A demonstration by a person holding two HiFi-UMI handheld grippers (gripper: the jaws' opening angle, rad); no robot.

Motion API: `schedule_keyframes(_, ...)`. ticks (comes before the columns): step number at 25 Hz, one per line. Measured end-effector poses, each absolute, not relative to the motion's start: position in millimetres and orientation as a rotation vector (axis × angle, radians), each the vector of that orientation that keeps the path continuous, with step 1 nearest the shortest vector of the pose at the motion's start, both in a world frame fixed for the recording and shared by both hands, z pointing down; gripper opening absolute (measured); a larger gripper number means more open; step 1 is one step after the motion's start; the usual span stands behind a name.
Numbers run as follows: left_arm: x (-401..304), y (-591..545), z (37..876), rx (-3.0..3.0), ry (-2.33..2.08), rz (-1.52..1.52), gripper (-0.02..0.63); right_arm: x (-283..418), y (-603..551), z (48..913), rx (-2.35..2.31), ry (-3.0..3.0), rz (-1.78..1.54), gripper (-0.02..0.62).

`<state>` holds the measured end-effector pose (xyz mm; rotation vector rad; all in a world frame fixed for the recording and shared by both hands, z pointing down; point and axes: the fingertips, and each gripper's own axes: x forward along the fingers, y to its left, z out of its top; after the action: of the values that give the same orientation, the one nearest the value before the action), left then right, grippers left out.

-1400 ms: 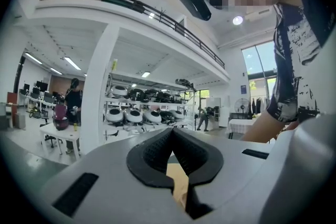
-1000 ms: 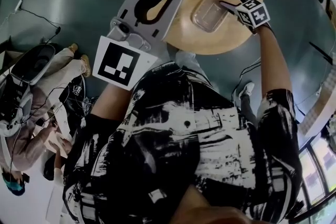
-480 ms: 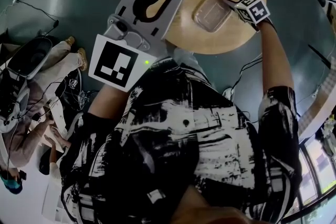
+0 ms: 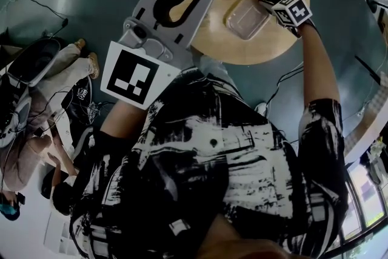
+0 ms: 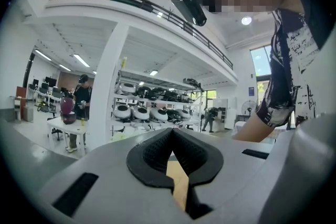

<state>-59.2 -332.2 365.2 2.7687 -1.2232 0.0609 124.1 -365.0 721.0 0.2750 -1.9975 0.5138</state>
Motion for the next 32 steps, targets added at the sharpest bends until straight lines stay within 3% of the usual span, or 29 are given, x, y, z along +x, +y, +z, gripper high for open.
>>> schedule_keyframes(14, -55.1, -339.7, 379.0, 2.757, -1.234, 0.071, 0.000, 131.5, -367.5, 739.3, 0.216, -1.994, 0.642, 0.017)
schedule_keyframes(25, -52.7, -320.0, 353.0, 2.814, -1.189, 0.034, 0.000, 129.8, -353.6, 693.3, 0.283, -2.061, 0.590, 0.015)
schedule_keyframes(32, -31.2, -315.2, 321.0, 2.897, -1.102, -0.010, 0.000, 144.0, -362.3, 603.7, 0.470, -2.210, 0.466, 0.015)
